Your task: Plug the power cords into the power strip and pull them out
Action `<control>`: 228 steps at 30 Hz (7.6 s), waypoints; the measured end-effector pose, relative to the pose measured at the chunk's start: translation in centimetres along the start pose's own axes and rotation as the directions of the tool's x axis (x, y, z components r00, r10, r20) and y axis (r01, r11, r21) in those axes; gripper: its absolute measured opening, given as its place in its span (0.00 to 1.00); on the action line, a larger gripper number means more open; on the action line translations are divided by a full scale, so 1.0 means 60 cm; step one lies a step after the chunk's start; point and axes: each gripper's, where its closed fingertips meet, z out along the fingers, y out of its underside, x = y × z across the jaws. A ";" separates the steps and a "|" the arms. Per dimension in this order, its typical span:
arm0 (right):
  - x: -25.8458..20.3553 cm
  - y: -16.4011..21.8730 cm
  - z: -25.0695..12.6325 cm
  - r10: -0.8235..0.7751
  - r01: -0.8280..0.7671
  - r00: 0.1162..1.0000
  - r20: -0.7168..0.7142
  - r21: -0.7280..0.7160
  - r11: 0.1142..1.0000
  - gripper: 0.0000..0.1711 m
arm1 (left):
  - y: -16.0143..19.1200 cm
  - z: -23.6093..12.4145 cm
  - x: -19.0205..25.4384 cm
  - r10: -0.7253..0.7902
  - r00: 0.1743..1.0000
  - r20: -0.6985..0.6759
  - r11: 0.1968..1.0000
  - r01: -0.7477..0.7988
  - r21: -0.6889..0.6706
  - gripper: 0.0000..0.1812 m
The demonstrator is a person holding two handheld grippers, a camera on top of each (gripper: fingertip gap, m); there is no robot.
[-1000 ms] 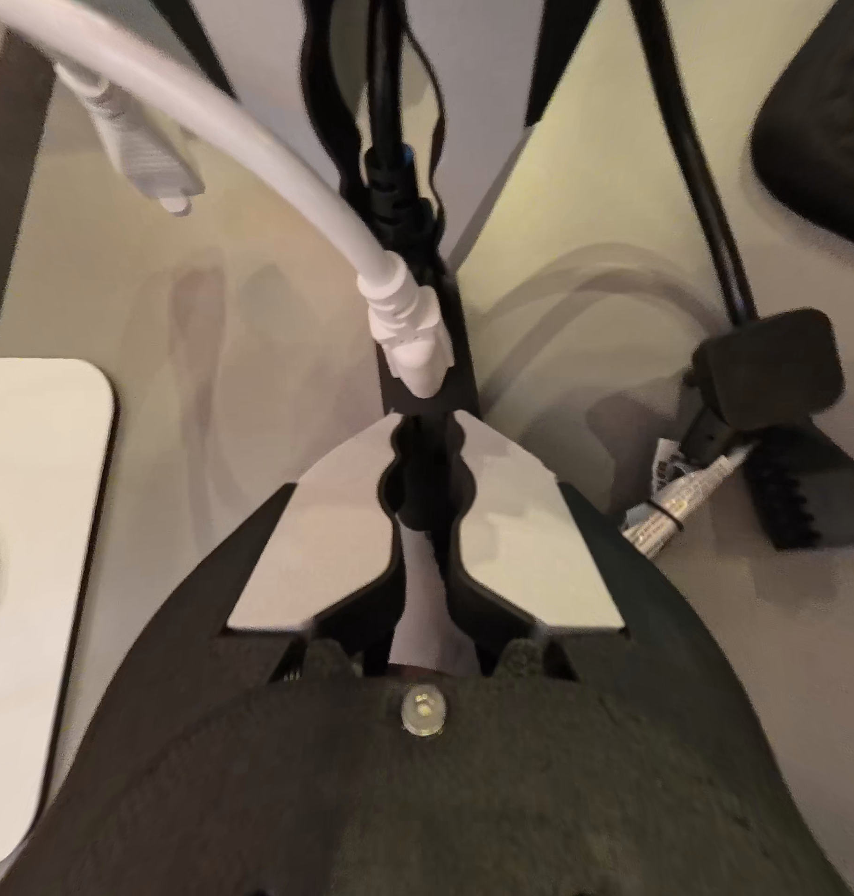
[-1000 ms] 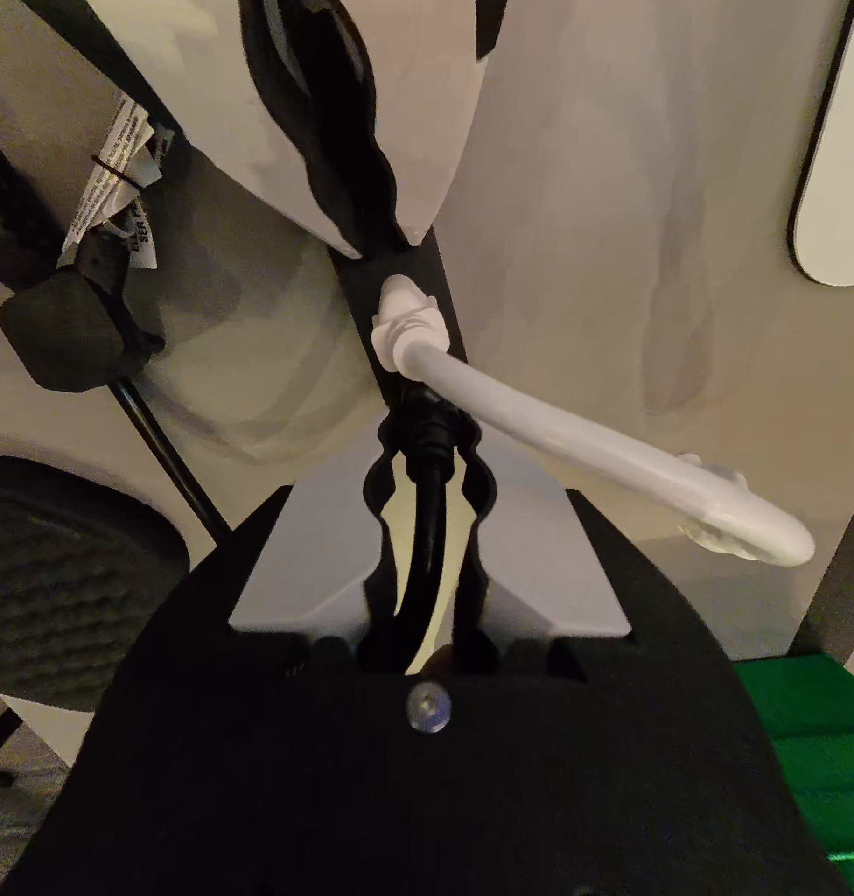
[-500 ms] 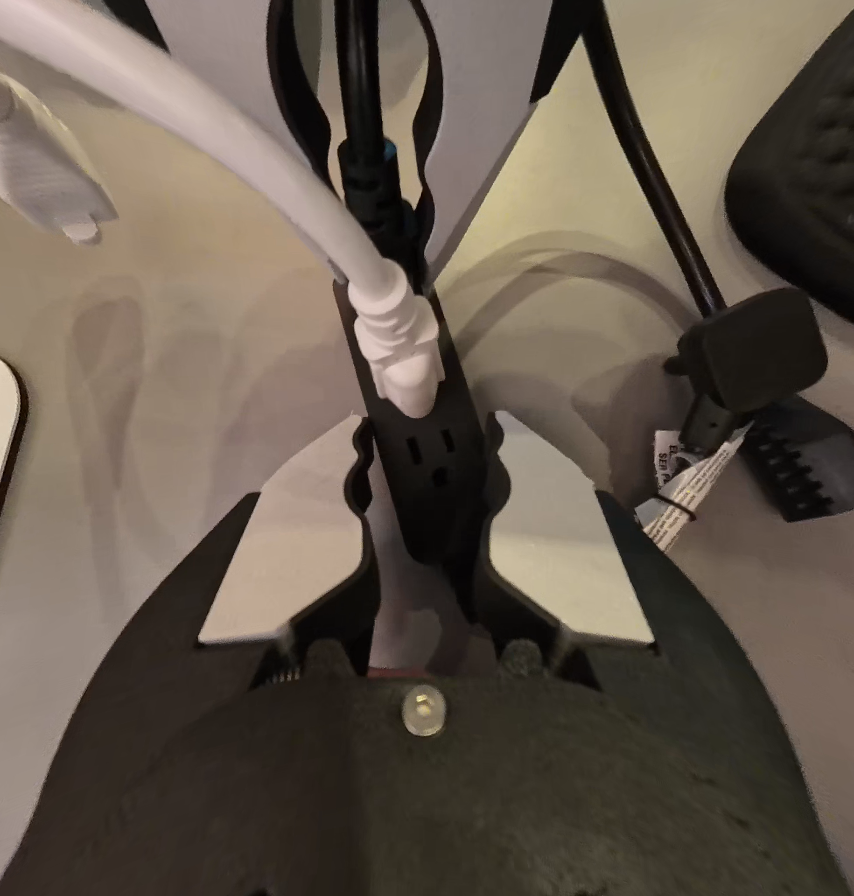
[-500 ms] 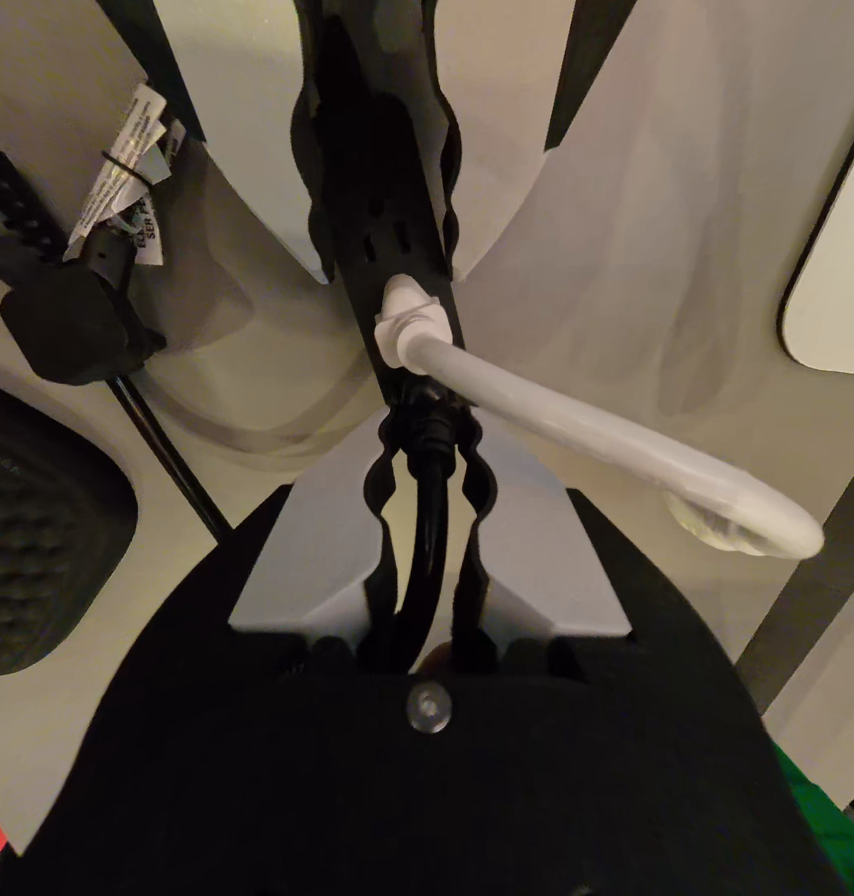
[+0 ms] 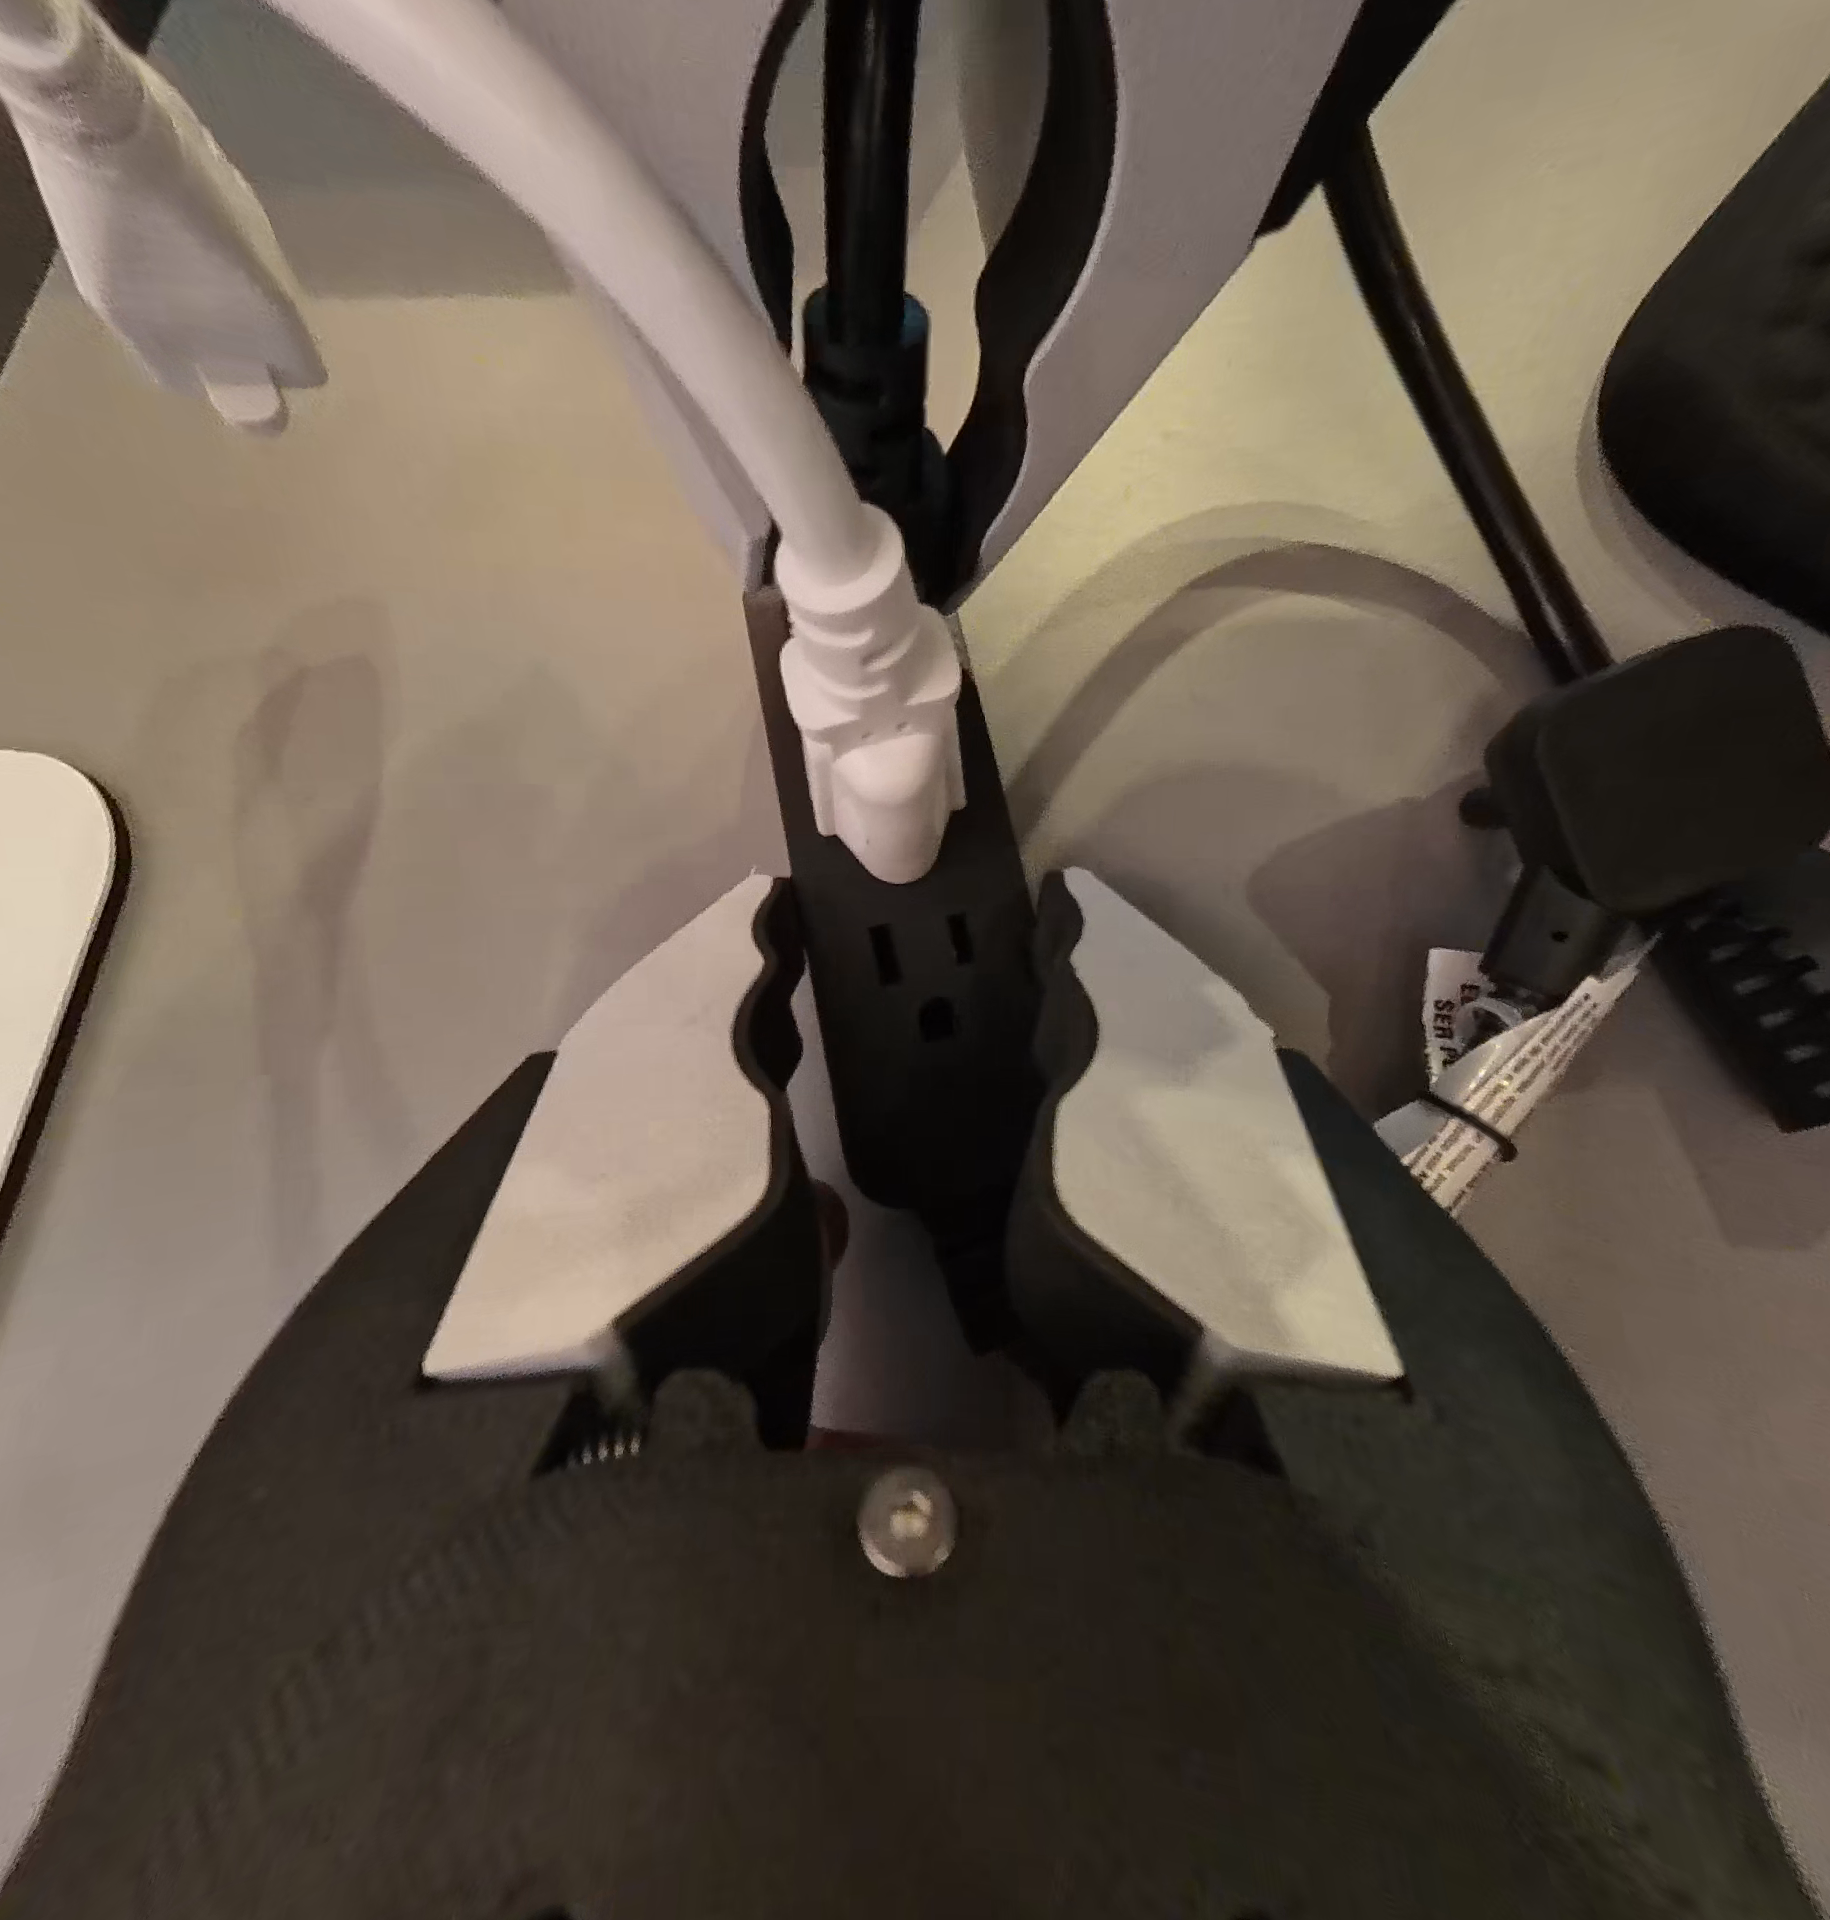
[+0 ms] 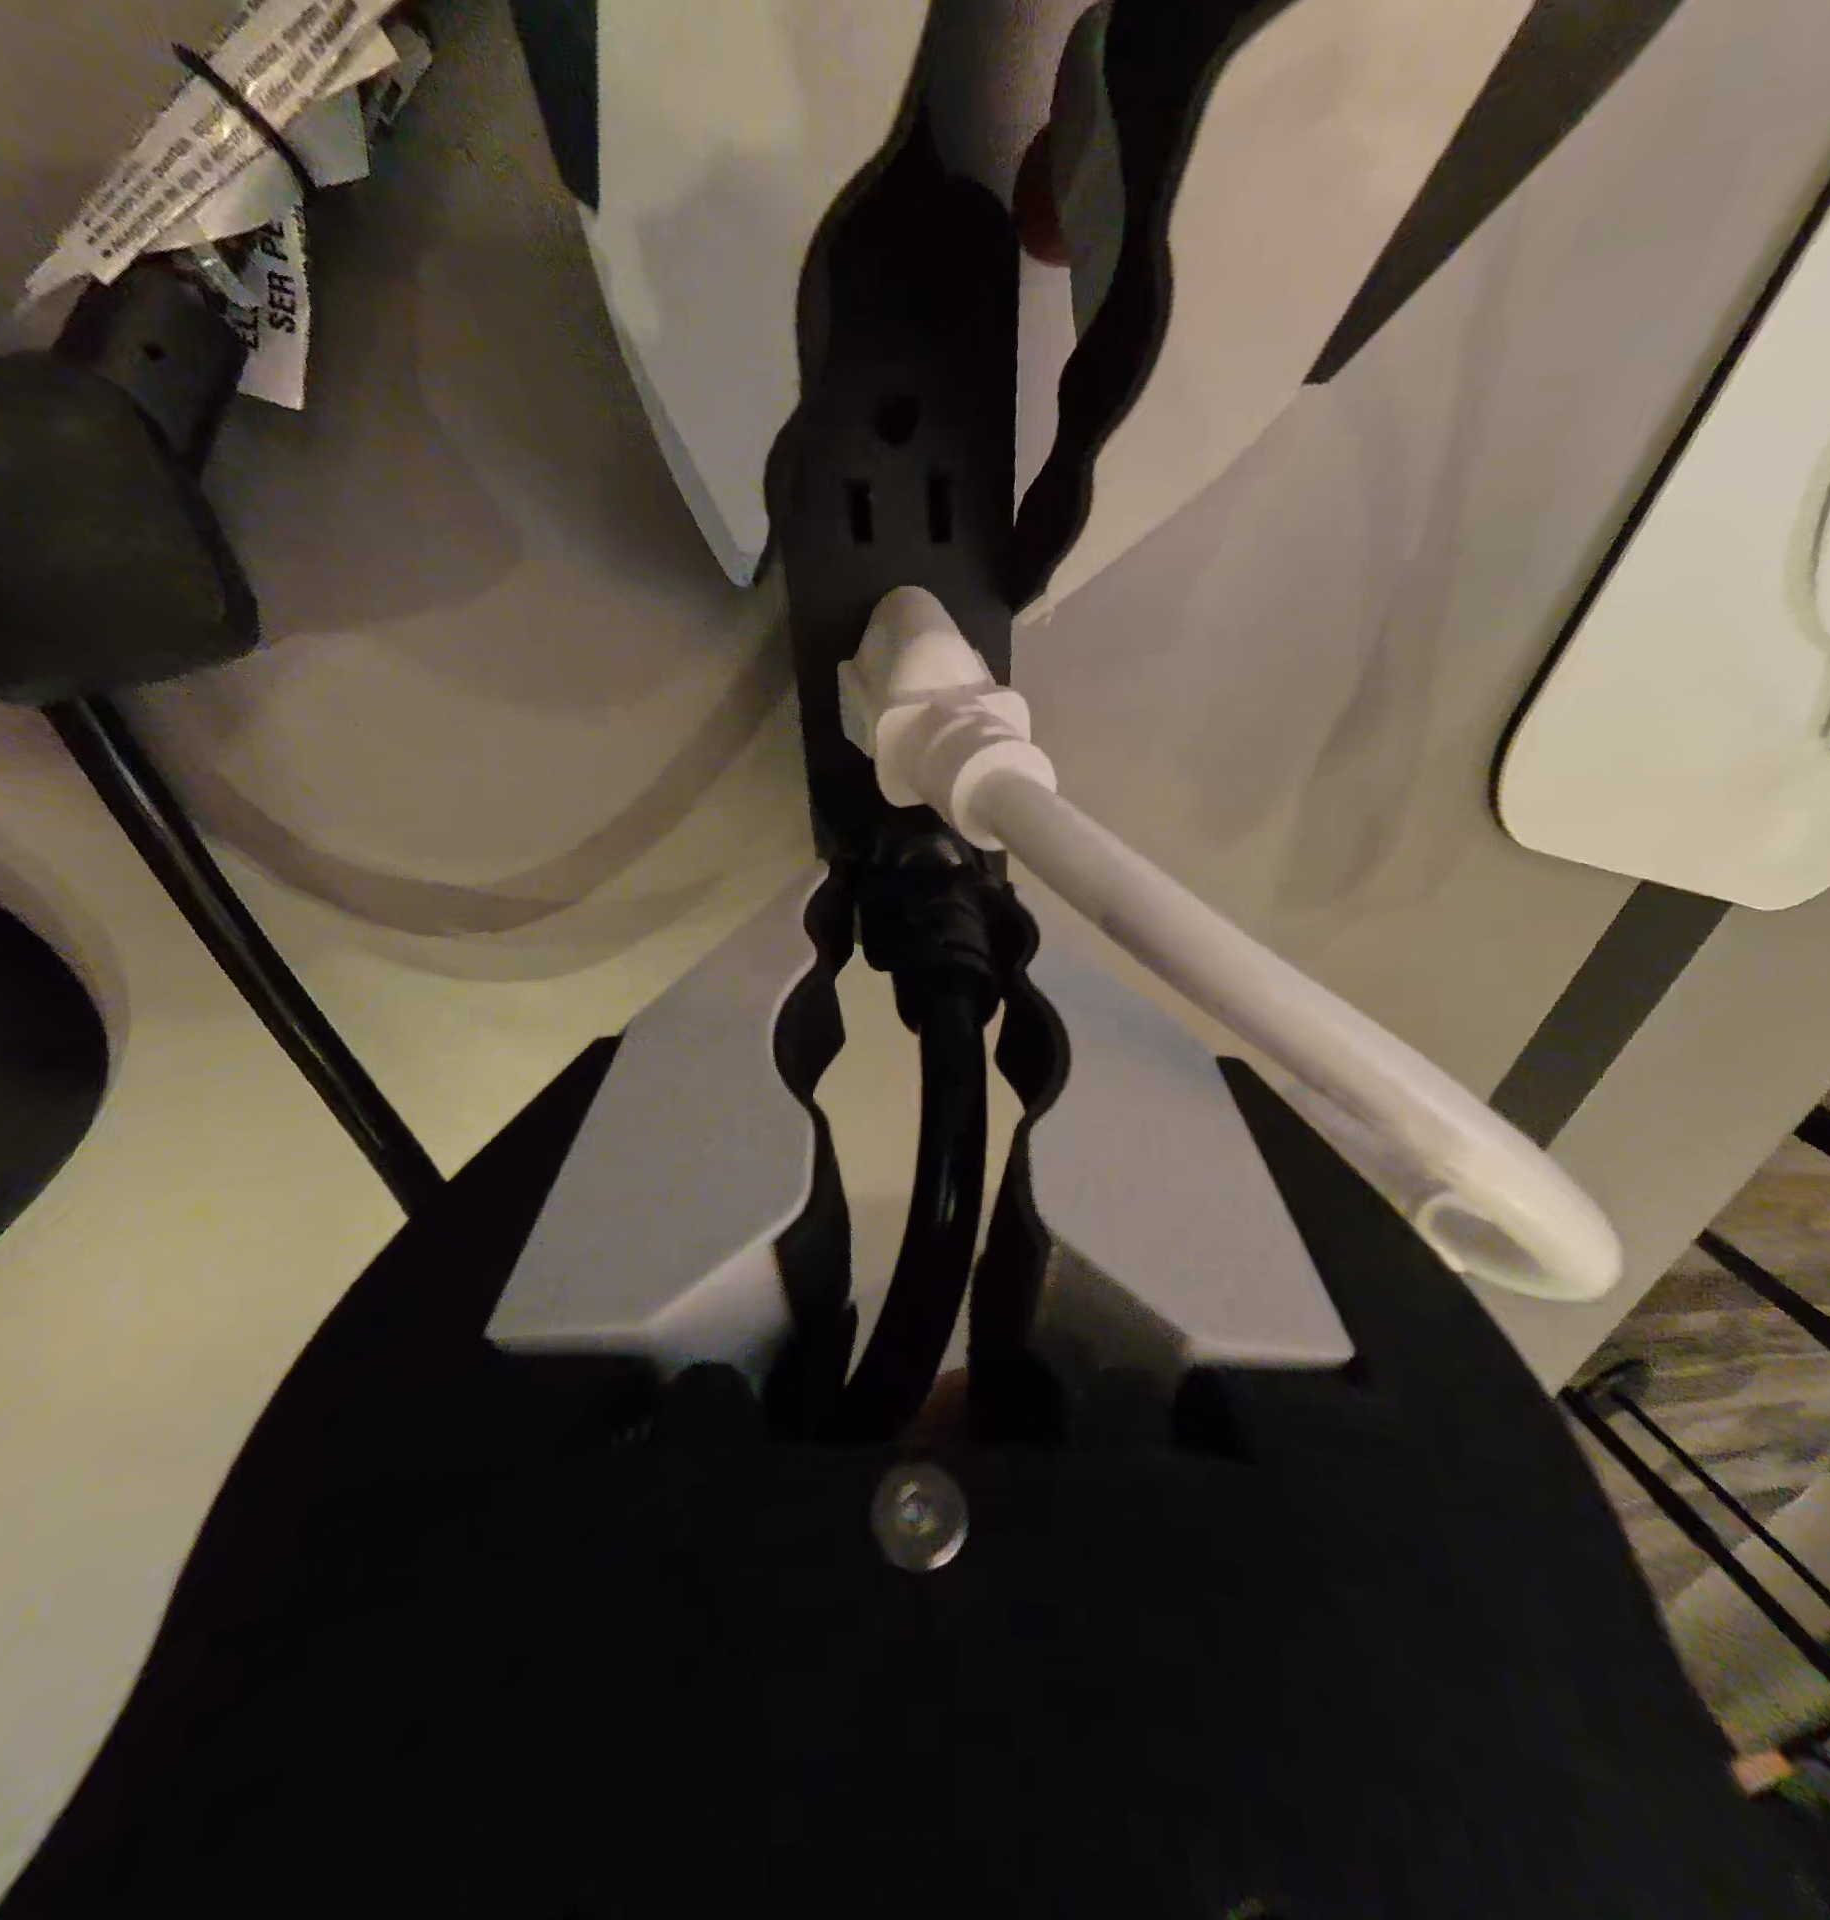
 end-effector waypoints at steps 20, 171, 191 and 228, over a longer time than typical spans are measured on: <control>0.002 -0.005 0.004 0.233 -0.266 0.953 0.192 0.168 0.949 0.12 | 0.001 0.005 -0.003 -0.015 1.000 0.026 1.000 0.015 0.010 0.26; 0.055 0.030 -0.004 0.929 -0.936 0.340 0.144 0.150 0.319 0.09 | -0.025 0.040 -0.019 -0.038 0.955 0.295 0.998 0.053 -0.045 0.25; -0.029 0.004 -0.117 0.835 -0.788 0.548 0.043 0.361 0.499 0.22 | -0.029 0.045 -0.016 0.012 0.968 0.252 0.998 0.002 -0.057 0.25; -0.023 0.033 0.000 -0.310 0.303 0.934 0.175 0.067 0.951 0.15 | -0.025 0.039 0.002 0.272 0.961 -0.056 0.962 -0.271 0.029 0.25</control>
